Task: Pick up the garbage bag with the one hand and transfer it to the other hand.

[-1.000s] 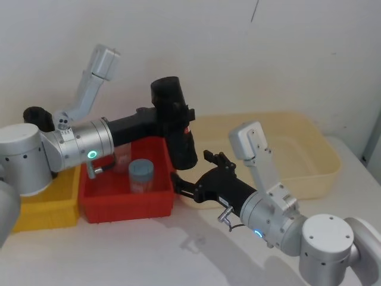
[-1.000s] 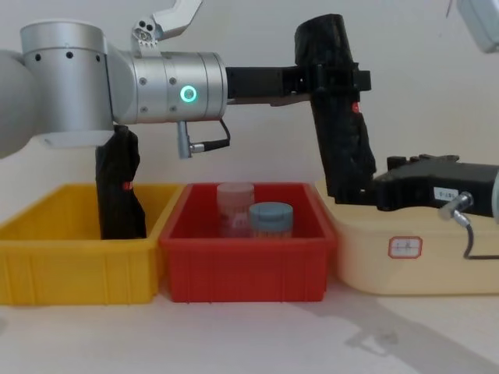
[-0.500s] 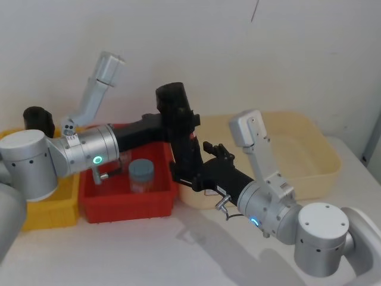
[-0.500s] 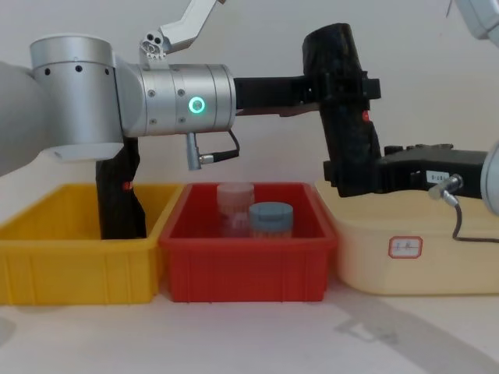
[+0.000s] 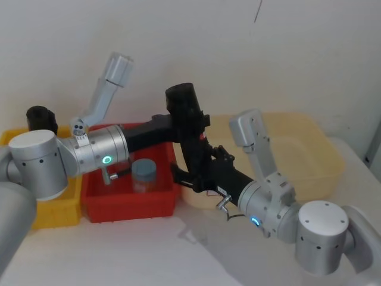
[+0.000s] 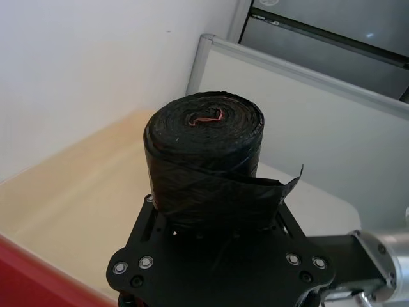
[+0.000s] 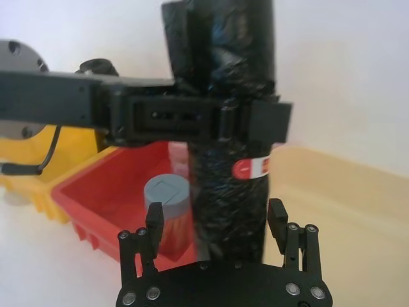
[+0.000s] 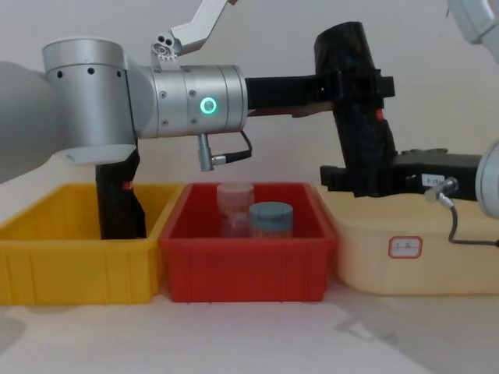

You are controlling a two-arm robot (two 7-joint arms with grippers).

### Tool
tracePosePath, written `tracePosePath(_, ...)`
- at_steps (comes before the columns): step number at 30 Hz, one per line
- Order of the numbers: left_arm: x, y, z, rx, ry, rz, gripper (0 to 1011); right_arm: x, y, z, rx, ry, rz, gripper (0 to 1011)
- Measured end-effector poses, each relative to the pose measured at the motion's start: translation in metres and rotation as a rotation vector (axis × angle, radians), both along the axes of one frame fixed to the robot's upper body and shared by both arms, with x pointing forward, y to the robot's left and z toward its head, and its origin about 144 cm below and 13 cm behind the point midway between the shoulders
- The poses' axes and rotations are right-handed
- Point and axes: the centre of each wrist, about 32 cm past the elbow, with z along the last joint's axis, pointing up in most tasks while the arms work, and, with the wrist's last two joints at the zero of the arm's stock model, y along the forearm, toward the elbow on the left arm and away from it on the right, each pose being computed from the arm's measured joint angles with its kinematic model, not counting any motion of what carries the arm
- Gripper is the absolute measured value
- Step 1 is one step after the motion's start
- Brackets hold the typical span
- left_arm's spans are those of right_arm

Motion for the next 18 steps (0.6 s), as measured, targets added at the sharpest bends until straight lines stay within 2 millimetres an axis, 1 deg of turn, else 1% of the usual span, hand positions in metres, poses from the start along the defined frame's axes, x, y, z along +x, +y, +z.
tracePosePath(3,0.0000,-0.0014,0.0003,-0.005,0.001,-0.002,439,-0.0001,0.0003,-0.0014,-0.004,0.009,0.011,1001)
tracePosePath(7,-0.0001,-0.0025,0.0006,-0.008,0.001,-0.004,439,-0.0002,0.0003,-0.0026,-0.007,0.016,0.021,932)
tracePosePath(11,-0.0001,-0.0034,0.0009,-0.012,0.001,-0.006,439,-0.0002,0.0004,-0.0034,-0.009,0.022,0.028,842)
tracePosePath(12,-0.0001,-0.0036,0.0008,-0.012,0.002,-0.006,439,-0.0003,0.0004,-0.0035,-0.009,0.022,0.029,791)
tracePosePath(14,-0.0002,-0.0041,0.0010,-0.014,0.002,-0.007,439,-0.0003,0.0004,-0.0040,-0.010,0.025,0.033,756)
tracePosePath(15,-0.0002,-0.0044,0.0010,-0.015,0.002,-0.008,439,-0.0003,0.0004,-0.0043,-0.011,0.027,0.034,697)
tracePosePath(18,-0.0002,-0.0047,0.0010,-0.016,0.002,-0.008,439,-0.0004,0.0005,-0.0046,-0.012,0.029,0.037,642)
